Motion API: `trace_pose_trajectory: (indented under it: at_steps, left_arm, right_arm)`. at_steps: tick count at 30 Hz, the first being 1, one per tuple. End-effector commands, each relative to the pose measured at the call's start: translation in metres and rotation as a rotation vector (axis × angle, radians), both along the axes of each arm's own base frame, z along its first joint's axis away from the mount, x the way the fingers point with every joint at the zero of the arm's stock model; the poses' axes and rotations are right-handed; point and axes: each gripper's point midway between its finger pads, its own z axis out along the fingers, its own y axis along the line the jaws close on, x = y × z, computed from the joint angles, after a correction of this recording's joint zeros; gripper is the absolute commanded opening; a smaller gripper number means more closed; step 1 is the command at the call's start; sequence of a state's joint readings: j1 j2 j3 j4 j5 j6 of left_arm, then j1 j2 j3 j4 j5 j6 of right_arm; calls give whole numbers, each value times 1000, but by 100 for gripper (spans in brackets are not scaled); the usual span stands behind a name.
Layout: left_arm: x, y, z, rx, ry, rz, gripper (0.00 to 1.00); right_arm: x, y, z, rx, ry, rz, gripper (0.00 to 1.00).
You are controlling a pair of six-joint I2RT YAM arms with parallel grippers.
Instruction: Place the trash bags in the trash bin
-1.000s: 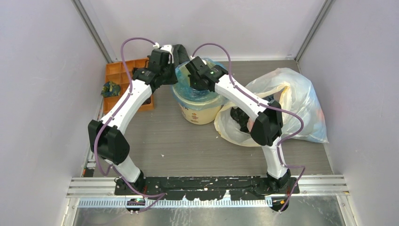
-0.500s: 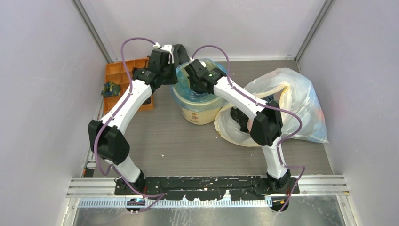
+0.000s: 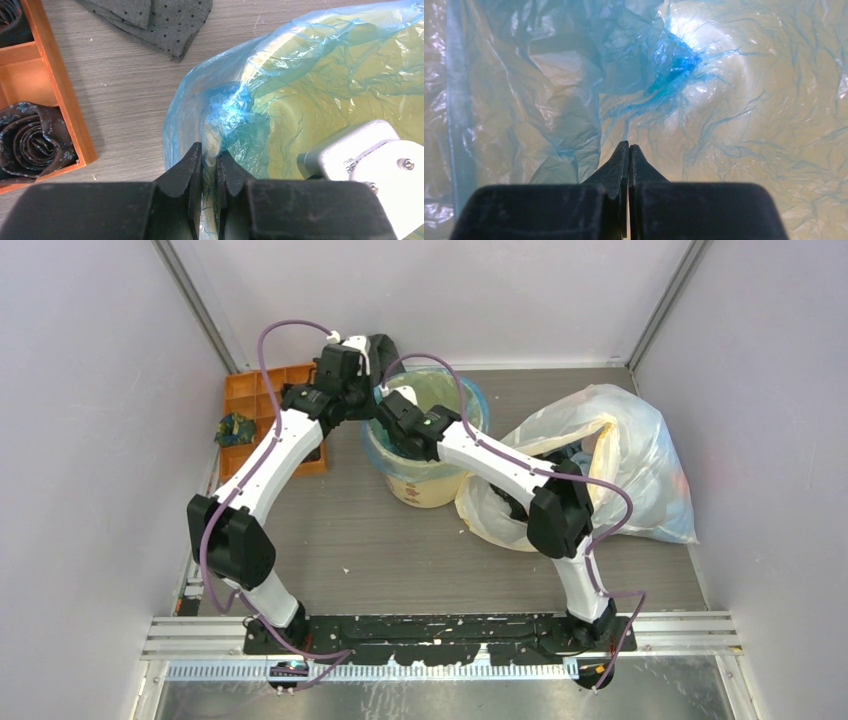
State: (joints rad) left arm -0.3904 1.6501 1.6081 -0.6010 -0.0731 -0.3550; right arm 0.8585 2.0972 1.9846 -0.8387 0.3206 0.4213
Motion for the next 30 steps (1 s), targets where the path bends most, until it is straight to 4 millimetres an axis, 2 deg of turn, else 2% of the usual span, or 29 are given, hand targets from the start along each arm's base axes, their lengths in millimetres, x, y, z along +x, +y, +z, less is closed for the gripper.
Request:
trace_pose_trajectory:
  at_steps: [1, 11, 23, 30]
  left_arm:
    - [4, -7, 34, -57, -88, -23, 1]
    - [4, -6, 35, -51, -93, -22, 0]
    - [5, -6, 35, -51, -94, -24, 1]
    - [6, -6, 35, -51, -94, -23, 0]
  right_arm:
    - [5, -4, 38, 24, -103, 0, 1]
    - [17, -14, 64, 70, -128, -70, 1]
    - [31, -41, 64, 150, -94, -198, 1]
    - [20, -53, 61, 176, -97, -228, 1]
